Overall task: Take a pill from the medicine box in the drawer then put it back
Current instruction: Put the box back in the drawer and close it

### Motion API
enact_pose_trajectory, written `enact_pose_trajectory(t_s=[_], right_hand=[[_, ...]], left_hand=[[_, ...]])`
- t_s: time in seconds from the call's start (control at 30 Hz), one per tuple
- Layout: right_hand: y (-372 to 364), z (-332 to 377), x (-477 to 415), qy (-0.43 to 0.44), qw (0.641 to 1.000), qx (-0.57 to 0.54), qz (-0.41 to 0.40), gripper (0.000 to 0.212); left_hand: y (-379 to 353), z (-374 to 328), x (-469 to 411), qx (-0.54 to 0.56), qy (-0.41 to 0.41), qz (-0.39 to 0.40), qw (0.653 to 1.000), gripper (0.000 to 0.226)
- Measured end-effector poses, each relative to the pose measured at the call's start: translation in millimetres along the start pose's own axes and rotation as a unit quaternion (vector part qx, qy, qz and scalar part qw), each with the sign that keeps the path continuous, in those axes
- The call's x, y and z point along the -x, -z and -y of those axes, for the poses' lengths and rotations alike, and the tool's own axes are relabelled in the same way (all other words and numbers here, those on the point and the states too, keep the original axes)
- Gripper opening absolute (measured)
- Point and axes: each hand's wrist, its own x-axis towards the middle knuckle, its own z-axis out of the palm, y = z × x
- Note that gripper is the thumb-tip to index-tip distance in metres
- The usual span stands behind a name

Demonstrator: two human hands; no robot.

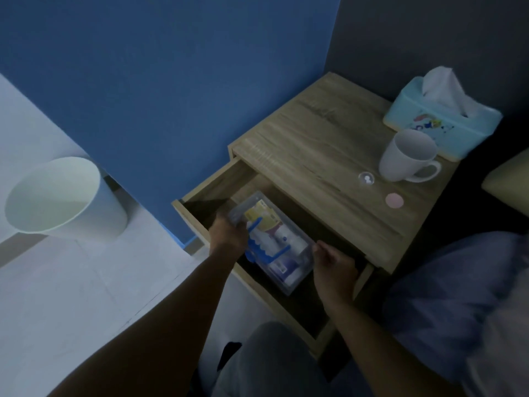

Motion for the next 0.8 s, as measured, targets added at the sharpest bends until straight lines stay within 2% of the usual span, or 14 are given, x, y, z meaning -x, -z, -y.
enact_pose_trajectory(t_s=[0.2,0.43,0.63,0.8], right_hand=[[-7,-8,-17,-0.004,1.000,0.004,-0.031,0.030],[-10,-12,-30,-0.011,1.000,-0.010,-0.014,0.039],[-8,-15,-33,-0.001,0.999,0.032,0.013,0.043],[3,-8,-18,0.054,0.993,0.103,0.036,0.053]], left_hand=[[-17,12,-2,-0.031,0.000,-0.023,0.999,0.028],[-20,15,-6,-0.040,-0.019,-0.029,0.999,0.032],[-17,10,-2,-0.060,-0.019,0.010,0.998,0.031],[1,4,11,-0.103,-0.104,0.013,0.989,0.050]])
